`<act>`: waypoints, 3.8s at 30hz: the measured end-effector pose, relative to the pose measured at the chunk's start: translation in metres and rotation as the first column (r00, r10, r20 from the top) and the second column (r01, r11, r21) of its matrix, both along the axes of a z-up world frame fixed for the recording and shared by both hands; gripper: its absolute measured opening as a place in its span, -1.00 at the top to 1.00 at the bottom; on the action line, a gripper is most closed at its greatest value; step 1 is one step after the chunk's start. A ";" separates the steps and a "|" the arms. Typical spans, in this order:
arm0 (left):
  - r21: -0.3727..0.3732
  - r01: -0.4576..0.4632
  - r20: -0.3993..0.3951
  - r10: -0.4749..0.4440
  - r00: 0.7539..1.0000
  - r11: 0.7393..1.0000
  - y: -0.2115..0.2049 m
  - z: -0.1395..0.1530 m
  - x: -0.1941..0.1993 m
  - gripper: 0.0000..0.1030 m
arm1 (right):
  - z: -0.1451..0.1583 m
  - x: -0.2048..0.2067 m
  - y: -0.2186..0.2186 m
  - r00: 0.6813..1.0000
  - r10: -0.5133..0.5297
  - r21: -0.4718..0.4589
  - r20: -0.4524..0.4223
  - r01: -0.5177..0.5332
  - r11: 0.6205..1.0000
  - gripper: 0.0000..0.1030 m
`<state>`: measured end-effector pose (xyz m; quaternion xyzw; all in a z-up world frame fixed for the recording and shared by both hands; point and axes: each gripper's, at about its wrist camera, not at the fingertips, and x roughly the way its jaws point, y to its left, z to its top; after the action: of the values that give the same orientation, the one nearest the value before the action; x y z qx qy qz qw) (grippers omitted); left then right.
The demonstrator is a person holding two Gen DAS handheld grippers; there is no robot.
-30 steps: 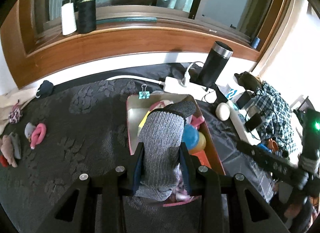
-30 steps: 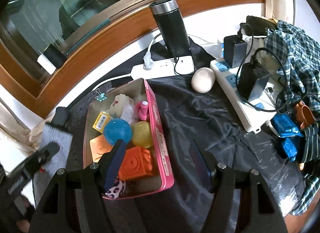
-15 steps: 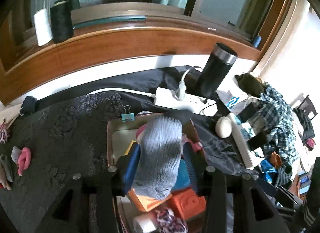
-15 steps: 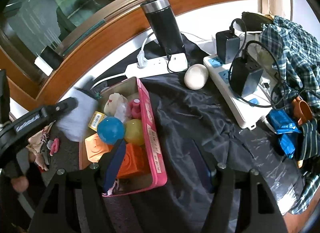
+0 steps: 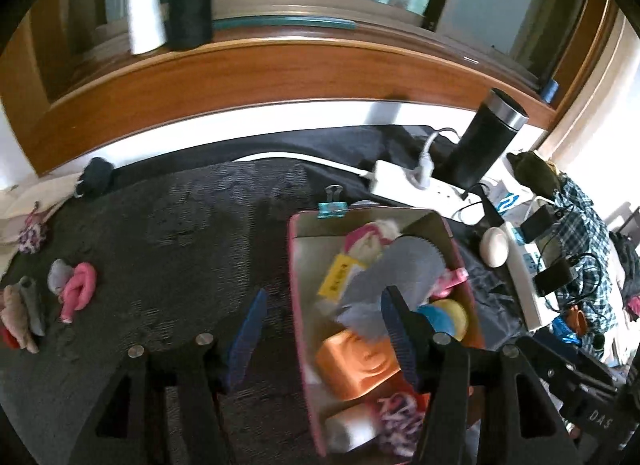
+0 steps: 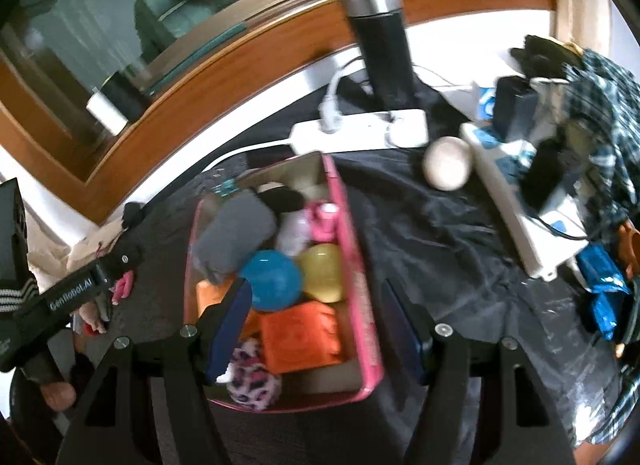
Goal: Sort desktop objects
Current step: 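Lift both grippers out of the tray and move back toward the remaining pile, then grasp the pink cloth with left gripper while right grasps the pink foam knot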
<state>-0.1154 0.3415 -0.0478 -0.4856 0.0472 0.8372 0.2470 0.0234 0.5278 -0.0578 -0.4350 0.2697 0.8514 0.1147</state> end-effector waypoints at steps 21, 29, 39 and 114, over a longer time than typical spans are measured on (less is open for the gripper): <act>-0.087 -0.172 -0.070 0.167 0.984 0.981 -0.118 0.017 0.011 -0.19 | 0.006 -0.055 -0.114 0.981 0.193 0.022 0.012 -0.193 0.981 -0.37; -0.087 -0.229 -0.092 0.221 0.971 0.970 -0.163 0.023 0.008 -0.19 | 0.007 -0.072 -0.156 0.970 0.241 0.032 0.020 -0.241 0.970 -0.37; -0.085 -0.289 -0.069 0.284 0.956 0.954 -0.222 0.015 -0.006 -0.19 | 0.001 -0.095 -0.201 0.957 0.287 0.036 0.042 -0.289 0.957 -0.37; 0.075 -0.522 0.094 0.515 0.852 0.850 -0.383 -0.078 -0.091 -0.05 | -0.109 -0.280 -0.362 0.827 0.514 0.043 0.229 -0.536 0.843 -0.38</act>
<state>-0.2065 -0.0419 -0.1257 -0.4969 -0.1352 0.8564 0.0368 -0.2570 0.1656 -0.1665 -0.5725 0.0806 0.8126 -0.0734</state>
